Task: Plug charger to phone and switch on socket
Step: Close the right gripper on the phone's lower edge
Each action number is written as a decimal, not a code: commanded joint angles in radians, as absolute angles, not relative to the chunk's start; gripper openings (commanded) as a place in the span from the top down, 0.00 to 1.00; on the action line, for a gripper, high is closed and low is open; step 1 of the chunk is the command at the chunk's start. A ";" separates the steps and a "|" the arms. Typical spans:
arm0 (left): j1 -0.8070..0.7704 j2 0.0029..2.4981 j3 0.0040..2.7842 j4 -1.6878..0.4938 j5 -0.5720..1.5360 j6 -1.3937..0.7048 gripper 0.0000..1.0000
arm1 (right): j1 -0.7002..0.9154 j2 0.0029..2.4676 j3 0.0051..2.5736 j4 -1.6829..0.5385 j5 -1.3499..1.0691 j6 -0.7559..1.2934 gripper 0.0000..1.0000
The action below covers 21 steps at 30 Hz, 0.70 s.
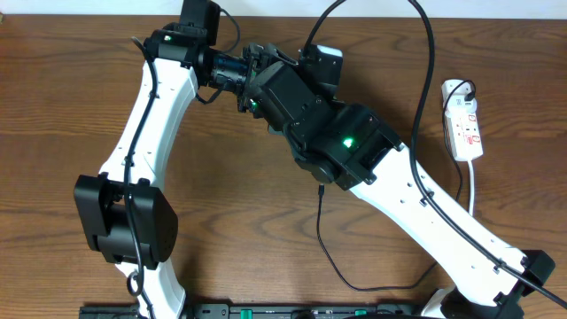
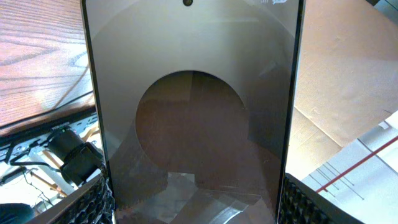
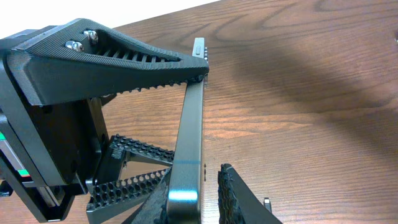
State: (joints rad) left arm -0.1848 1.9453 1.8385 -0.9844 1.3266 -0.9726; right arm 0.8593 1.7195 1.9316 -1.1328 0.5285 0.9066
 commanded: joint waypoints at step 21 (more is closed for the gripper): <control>-0.179 1.932 1.850 -0.982 1.381 -0.978 0.31 | 0.856 1.721 1.952 -1.120 0.540 0.912 0.98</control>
State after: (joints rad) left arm -0.1848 1.9453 1.8385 -0.9844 1.3251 -0.9726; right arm 0.8597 1.7195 1.9316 -1.1305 0.5262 0.8989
